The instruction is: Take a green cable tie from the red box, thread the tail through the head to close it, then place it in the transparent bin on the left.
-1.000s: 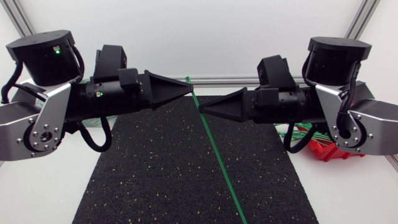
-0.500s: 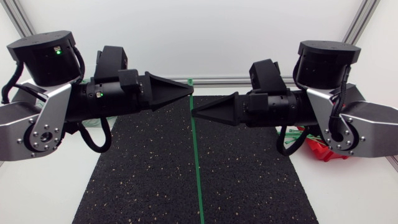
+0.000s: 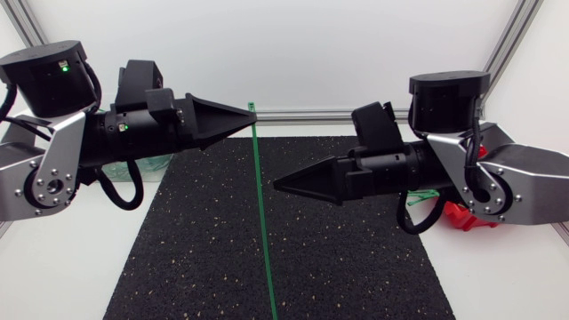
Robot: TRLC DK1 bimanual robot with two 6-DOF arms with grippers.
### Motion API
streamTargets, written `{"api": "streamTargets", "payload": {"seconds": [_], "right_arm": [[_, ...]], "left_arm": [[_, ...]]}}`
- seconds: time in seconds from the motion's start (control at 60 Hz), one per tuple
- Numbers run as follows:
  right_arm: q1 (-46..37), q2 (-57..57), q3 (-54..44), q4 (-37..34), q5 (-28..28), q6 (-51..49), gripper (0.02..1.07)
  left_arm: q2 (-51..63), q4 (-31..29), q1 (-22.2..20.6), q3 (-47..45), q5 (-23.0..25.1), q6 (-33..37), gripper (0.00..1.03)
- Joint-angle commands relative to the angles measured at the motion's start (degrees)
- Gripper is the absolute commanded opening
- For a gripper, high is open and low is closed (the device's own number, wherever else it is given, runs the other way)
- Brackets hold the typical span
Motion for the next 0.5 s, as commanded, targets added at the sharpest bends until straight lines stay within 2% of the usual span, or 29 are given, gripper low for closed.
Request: {"api": "streamTargets", "payload": {"seconds": [0.0,0.067,0.117,0.183,0.283,0.367,0.483], "right_arm": [[0.0,1.6,2.4,-7.8,1.3,-14.5,1.05],[-0.2,2.2,2.6,-8.1,1.7,-19.3,1.04],[-0.3,2.5,2.9,-7.7,4.6,-22.2,1.04],[-0.8,3.5,4.0,-8.6,5.7,-27.7,1.04],[-2.5,5.5,6.1,-11.4,11.3,-35.2,1.04],[-2.9,7.1,8.1,-15.8,20.4,-43.3,1.04],[-4.2,11.1,11.1,-18.3,25.9,-44.6,1.04]], "left_arm": [[-0.9,0.1,1.4,-0.4,1.7,0.7,0.04],[-0.6,-0.1,2.5,-0.4,2.2,2.5,0.04],[-0.5,-0.2,3.1,-0.4,2.2,3.7,0.04],[-0.3,-1.1,3.6,-0.3,2.1,6.1,0.04],[-0.3,-2.8,4.1,0.0,1.7,9.6,0.04],[-0.2,-5.2,4.3,0.4,1.0,13.5,0.04],[1.9,-11.5,5.2,3.5,1.3,17.9,0.04]]}}
